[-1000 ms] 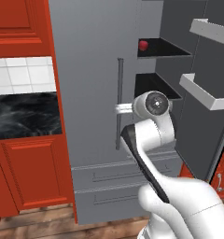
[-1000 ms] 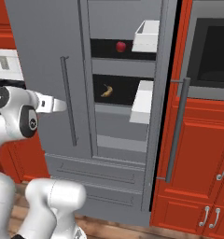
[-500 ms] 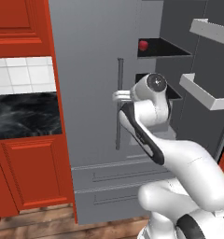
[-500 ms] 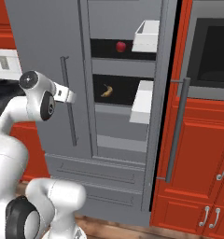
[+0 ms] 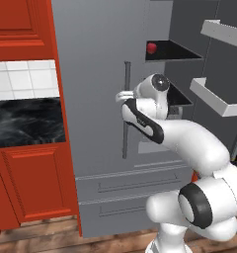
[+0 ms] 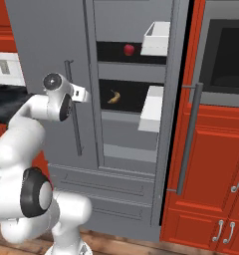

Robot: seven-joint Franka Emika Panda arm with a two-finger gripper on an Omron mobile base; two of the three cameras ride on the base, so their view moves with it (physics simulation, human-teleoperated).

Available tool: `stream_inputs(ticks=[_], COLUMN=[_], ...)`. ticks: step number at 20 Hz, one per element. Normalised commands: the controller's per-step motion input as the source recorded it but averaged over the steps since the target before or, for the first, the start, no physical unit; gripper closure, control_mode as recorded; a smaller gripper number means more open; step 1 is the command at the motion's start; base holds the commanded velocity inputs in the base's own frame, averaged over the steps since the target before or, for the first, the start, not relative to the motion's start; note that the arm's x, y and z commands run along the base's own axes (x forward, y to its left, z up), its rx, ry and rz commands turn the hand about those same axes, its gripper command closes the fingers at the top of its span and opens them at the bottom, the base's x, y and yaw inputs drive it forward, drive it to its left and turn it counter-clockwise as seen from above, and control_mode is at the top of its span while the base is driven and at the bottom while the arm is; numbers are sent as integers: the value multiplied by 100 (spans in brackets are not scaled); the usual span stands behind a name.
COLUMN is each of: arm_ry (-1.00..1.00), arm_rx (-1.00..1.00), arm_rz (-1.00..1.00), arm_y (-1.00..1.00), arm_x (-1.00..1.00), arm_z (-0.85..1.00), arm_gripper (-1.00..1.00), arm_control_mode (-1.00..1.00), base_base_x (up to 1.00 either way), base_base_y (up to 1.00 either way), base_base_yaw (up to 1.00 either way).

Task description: Retrieve the apple and banana from the fridge and place them into the bowl on the dining table.

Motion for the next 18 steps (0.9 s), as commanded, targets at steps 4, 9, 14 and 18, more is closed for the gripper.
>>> stream_inputs(ticks=[4, 9, 14, 18], arm_ry=[-1, 1, 11, 22], arm_rx=[0, 0, 0, 0], arm_rz=[0, 0, 0, 0], arm_y=[46, 25, 7, 17], arm_x=[86, 93, 86, 3], arm_z=[-29, -12, -2, 5], arm_gripper=[-100, -100, 100, 100], arm_control_mode=[-100, -100, -100, -100], base_base_x=[0, 0, 0, 0], base_base_y=[0, 0, 0, 0], base_base_yaw=[0, 0, 0, 0])
